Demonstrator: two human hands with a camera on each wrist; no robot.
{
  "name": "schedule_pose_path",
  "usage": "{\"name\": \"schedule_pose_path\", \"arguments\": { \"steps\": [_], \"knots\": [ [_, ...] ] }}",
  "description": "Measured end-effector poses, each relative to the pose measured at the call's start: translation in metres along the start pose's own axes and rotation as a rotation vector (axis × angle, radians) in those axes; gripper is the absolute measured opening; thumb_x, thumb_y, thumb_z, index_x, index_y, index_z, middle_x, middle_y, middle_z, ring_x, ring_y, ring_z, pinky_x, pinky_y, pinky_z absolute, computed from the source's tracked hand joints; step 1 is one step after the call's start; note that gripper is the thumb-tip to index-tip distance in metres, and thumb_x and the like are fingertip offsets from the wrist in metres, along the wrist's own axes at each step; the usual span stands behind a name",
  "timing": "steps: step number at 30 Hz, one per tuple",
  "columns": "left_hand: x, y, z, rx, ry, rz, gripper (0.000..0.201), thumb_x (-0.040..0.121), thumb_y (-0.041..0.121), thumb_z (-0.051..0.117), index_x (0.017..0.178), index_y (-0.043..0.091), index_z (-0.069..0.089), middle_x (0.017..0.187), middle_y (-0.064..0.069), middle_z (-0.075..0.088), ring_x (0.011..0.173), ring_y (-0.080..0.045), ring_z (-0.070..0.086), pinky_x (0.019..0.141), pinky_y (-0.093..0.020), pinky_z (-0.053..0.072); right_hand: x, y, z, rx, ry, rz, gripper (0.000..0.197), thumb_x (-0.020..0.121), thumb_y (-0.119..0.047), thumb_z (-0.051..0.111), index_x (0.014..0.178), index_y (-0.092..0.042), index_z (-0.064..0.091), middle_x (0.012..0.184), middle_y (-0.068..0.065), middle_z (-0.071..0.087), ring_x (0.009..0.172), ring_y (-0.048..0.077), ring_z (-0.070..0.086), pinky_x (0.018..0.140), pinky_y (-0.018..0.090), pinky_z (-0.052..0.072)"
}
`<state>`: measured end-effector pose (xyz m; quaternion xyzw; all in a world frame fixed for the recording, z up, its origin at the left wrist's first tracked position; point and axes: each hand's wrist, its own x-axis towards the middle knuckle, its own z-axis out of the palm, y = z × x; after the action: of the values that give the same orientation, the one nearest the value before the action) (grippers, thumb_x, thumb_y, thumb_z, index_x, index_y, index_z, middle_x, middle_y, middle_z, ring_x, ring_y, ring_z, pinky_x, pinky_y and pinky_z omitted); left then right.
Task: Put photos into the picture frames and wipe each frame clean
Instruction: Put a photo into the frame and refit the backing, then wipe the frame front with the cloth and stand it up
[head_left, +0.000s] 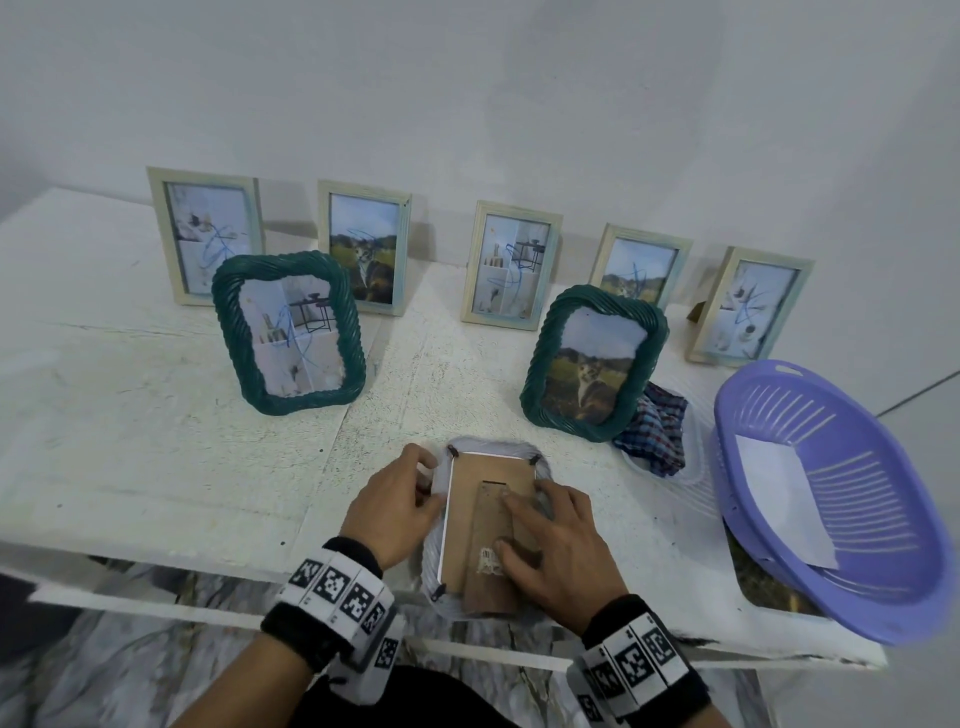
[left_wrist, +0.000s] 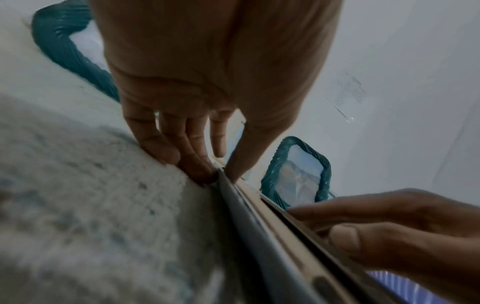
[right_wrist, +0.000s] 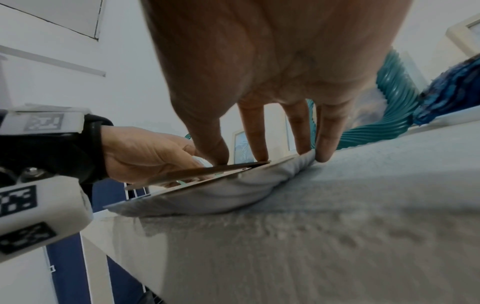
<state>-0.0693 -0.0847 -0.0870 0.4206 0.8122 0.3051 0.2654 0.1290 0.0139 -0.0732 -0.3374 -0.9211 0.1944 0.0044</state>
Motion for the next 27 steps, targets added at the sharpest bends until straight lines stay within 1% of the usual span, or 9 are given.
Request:
{"name": "schedule_pose_path", "arguments": {
  "steps": [5, 8, 10, 12, 16, 19, 22, 25, 27],
  "knots": [
    [-0.012, 0.007, -0.015, -0.123, 0.109, -0.117, 0.036, 0.086, 0.014, 0.064, 0.113, 0.026, 0.042, 0.082, 0.005, 0.063, 0.082, -0.022, 0.064, 0.08, -0.041, 0.052, 0.003, -0.013, 0.002, 0.15, -0.032, -0.041, 0.068, 0.079, -0.066, 0.033, 0.138, -0.035, 0.043, 0.144, 0.001, 0.034, 0.131, 0.02, 0.025, 0.102, 0.032, 0.036],
    [-0.02, 0.024, -0.042, -0.183, 0.207, -0.073, 0.04, 0.087, 0.015, 0.064, 0.119, 0.028, 0.043, 0.086, 0.007, 0.063, 0.079, -0.014, 0.065, 0.071, -0.028, 0.051, 0.008, -0.022, -0.001, 0.336, -0.043, -0.054, 0.067, 0.081, -0.069, 0.036, 0.139, -0.037, 0.042, 0.14, -0.006, 0.04, 0.13, 0.012, 0.032, 0.105, 0.024, 0.03],
    [-0.028, 0.043, -0.057, -0.242, 0.249, -0.003, 0.038, 0.09, 0.019, 0.064, 0.12, 0.032, 0.044, 0.089, 0.009, 0.063, 0.073, -0.003, 0.064, 0.063, -0.018, 0.049, 0.009, -0.028, -0.009, 0.504, 0.0, -0.039, 0.06, 0.086, -0.068, 0.041, 0.136, -0.037, 0.046, 0.134, -0.011, 0.047, 0.125, 0.005, 0.041, 0.104, 0.027, 0.037],
    [-0.034, 0.064, -0.064, -0.367, 0.206, 0.091, 0.033, 0.093, 0.023, 0.061, 0.121, 0.033, 0.047, 0.095, 0.009, 0.063, 0.078, -0.003, 0.066, 0.065, -0.022, 0.055, 0.007, -0.032, -0.023, 0.767, 0.048, 0.02, 0.048, 0.089, -0.06, 0.047, 0.13, -0.035, 0.053, 0.123, -0.012, 0.058, 0.113, 0.003, 0.054, 0.093, 0.032, 0.05],
    [-0.034, 0.084, -0.048, -0.61, -0.071, 0.246, 0.029, 0.097, 0.014, 0.054, 0.124, 0.022, 0.054, 0.11, 0.004, 0.066, 0.098, -0.011, 0.067, 0.079, -0.026, 0.057, -0.006, -0.026, -0.05, 1.141, 0.107, 0.151, 0.036, 0.09, -0.04, 0.051, 0.117, -0.019, 0.062, 0.104, 0.0, 0.07, 0.095, 0.017, 0.068, 0.072, 0.039, 0.058],
    [-0.019, 0.052, -0.022, -0.261, -0.03, 0.303, 0.027, 0.096, 0.024, 0.057, 0.123, 0.028, 0.055, 0.119, 0.014, 0.059, 0.107, 0.005, 0.055, 0.089, -0.019, 0.047, -0.015, -0.004, -0.044, 1.053, 0.197, 0.235, 0.021, 0.093, -0.029, 0.054, 0.106, -0.016, 0.065, 0.094, 0.003, 0.072, 0.086, 0.023, 0.069, 0.068, 0.05, 0.057],
    [-0.011, 0.013, -0.001, -0.005, -0.086, 0.339, 0.044, 0.092, 0.041, 0.051, 0.134, 0.031, 0.048, 0.132, 0.015, 0.045, 0.117, 0.004, 0.042, 0.101, -0.021, 0.036, -0.018, 0.021, -0.023, 0.866, 0.219, 0.337, 0.013, 0.094, -0.027, 0.057, 0.099, -0.021, 0.067, 0.081, 0.0, 0.071, 0.077, 0.021, 0.068, 0.065, 0.052, 0.056],
    [-0.01, -0.008, 0.008, 0.106, -0.14, 0.342, 0.054, 0.09, 0.047, 0.047, 0.141, 0.031, 0.042, 0.142, 0.014, 0.033, 0.128, -0.002, 0.029, 0.105, -0.019, 0.023, -0.014, 0.033, -0.009, 0.638, 0.207, 0.368, 0.018, 0.091, -0.034, 0.061, 0.099, -0.019, 0.069, 0.072, -0.004, 0.067, 0.065, 0.011, 0.064, 0.062, 0.037, 0.056],
    [-0.01, -0.017, 0.01, 0.149, -0.131, 0.36, 0.059, 0.089, 0.054, 0.042, 0.142, 0.029, 0.043, 0.147, 0.009, 0.035, 0.132, -0.009, 0.031, 0.107, -0.026, 0.025, -0.01, 0.035, -0.007, 0.518, 0.218, 0.35, 0.021, 0.09, -0.035, 0.062, 0.094, -0.016, 0.069, 0.071, -0.007, 0.064, 0.064, 0.005, 0.059, 0.058, 0.016, 0.046]
  ]
}}
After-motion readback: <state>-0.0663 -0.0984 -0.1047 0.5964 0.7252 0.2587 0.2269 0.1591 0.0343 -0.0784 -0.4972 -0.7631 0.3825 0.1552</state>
